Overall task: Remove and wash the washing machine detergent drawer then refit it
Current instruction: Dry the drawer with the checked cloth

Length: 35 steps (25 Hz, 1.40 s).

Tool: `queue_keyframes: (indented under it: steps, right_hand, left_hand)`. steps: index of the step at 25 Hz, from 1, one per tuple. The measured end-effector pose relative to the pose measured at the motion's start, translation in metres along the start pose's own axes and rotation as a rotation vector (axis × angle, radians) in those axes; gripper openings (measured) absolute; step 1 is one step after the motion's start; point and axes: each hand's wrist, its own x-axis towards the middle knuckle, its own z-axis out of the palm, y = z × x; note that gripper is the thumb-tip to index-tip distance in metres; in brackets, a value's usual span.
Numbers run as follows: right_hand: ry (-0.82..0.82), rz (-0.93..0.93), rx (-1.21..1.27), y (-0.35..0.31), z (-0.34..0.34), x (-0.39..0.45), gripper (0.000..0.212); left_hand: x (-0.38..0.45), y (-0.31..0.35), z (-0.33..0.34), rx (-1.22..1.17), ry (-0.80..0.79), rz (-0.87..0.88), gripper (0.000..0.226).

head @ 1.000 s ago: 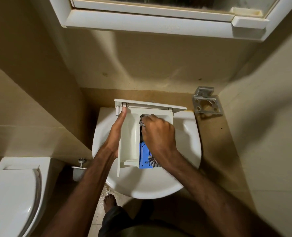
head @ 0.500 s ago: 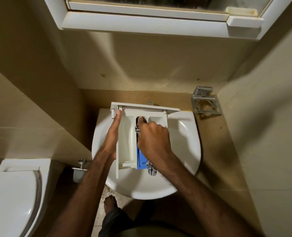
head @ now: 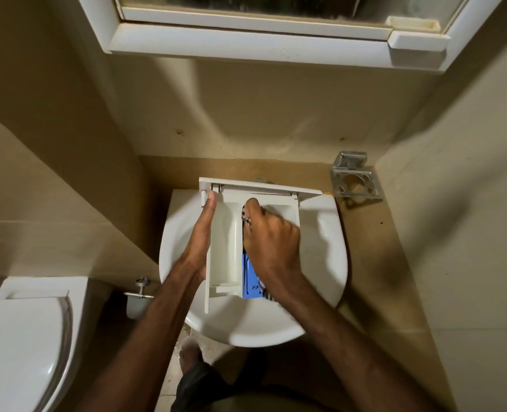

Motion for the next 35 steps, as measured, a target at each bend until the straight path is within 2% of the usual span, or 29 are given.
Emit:
queue_keyframes:
  steps: [2,3,5,6,8,11,12,14,15,16,18,21,23,25,27,29,30,32,34,35]
  right_hand:
    - [-0.233,-0.039,0.147,0.008,0.0,-0.007,0.021]
    - [-0.297,-0.075,0.174,0.014,0.0,-0.009,0.023]
    - [-0.297,-0.109,0.166,0.022,0.0,-0.002,0.024]
    - [-0.227,-0.108,0.135,0.023,0.0,0.003,0.023]
    - [0.041,-0.105,0.06,0.017,0.003,0.007,0.019]
    - [0.39,-0.085,0.149,0.014,0.012,-0.012,0.01]
    - [0.472,-0.011,0.217,0.016,0.011,-0.017,0.015]
    - [0.568,0.168,0.337,0.023,0.004,-0.018,0.026]
    - [0.568,0.225,0.363,0.024,0.0,-0.016,0.026]
    - [0.524,0.25,0.367,0.024,-0.003,-0.013,0.025]
    - [0.336,0.309,0.347,0.016,-0.006,-0.011,0.026]
    - [0.085,0.385,0.286,0.003,-0.006,-0.01,0.035]
    - [0.062,0.316,0.208,-0.008,-0.005,-0.006,0.035]
    - [0.034,0.155,0.246,-0.022,-0.004,0.002,0.029]
    - [-0.042,0.022,0.262,-0.033,-0.002,0.004,0.028]
    - [-0.021,0.013,0.168,-0.034,0.001,-0.004,0.028]
    - [0.017,0.022,0.119,-0.03,0.0,-0.007,0.03]
    - [0.086,0.116,0.042,-0.011,-0.005,-0.014,0.032]
    - [0.123,0.342,0.069,0.02,-0.012,-0.009,0.03]
    - [0.087,0.46,0.096,0.035,-0.015,-0.004,0.03]
  left_hand:
    - [0.001,-0.003,-0.008,-0.01,0.044,0.008,0.048]
    - [0.002,-0.006,-0.01,0.0,0.039,0.02,0.044]
    - [-0.003,-0.01,-0.005,-0.016,0.0,-0.003,0.044]
    - [-0.004,-0.012,-0.001,-0.013,0.005,-0.006,0.044]
    - [-0.003,-0.013,0.004,0.005,0.045,0.03,0.046]
    - [-0.002,-0.011,0.002,-0.02,0.111,0.037,0.058]
    - [-0.002,-0.013,-0.001,0.008,0.141,0.029,0.055]
    - [-0.005,-0.016,-0.005,0.028,0.154,0.033,0.03]
    - [-0.005,-0.018,-0.005,0.005,0.121,0.03,0.031]
    - [-0.006,-0.021,-0.003,-0.002,0.114,0.025,0.042]
    - [-0.01,-0.019,0.004,0.01,0.1,0.009,0.057]
    - [-0.002,-0.019,0.003,0.005,0.051,0.022,0.058]
    - [0.004,-0.025,-0.003,-0.017,0.028,0.054,0.059]
    - [0.01,-0.032,0.002,-0.069,0.012,0.037,0.06]
    - [0.014,-0.035,0.001,-0.153,0.001,0.097,0.044]
    - [0.018,-0.03,0.008,-0.094,0.069,0.085,0.046]
    - [0.017,-0.027,0.006,-0.086,0.036,0.06,0.053]
    - [0.016,-0.025,0.0,-0.049,-0.017,0.037,0.06]
    - [0.015,-0.022,-0.003,-0.012,0.03,0.039,0.055]
    - [0.017,-0.022,-0.005,-0.027,0.062,0.028,0.057]
